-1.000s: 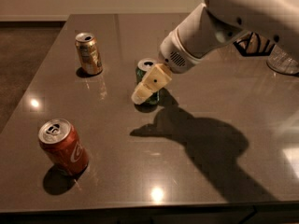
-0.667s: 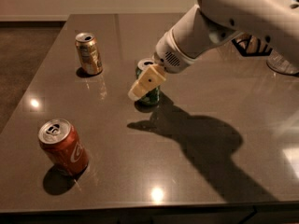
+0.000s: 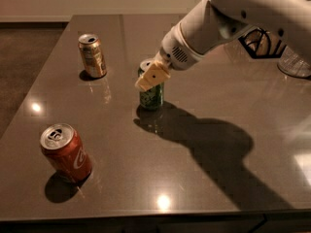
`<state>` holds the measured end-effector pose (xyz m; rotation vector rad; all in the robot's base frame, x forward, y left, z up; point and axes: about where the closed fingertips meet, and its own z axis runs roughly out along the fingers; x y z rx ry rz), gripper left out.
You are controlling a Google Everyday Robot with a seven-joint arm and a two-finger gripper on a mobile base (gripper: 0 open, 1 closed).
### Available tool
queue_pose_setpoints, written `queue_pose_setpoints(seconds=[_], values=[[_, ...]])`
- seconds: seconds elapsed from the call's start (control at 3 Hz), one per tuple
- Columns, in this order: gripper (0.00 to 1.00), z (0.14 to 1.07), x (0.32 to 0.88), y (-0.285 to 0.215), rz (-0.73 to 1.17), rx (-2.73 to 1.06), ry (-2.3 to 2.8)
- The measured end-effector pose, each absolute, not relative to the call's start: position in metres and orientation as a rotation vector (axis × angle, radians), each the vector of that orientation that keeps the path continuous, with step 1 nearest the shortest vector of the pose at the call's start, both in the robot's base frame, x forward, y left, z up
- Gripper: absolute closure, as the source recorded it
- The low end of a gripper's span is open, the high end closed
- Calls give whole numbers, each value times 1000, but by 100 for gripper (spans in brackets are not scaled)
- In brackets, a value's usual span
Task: Pick green can
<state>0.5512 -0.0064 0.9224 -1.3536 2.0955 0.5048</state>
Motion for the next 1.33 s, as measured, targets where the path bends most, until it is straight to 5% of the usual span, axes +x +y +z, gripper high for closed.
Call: queue_pose_setpoints(seconds=[0.33,0.67,1.33], values=[[87,955,545,-10,542,-1362,2033],[100,992,535,-13,591,-1395,1959],[100,1027,522,-14,657,-1452,1891]])
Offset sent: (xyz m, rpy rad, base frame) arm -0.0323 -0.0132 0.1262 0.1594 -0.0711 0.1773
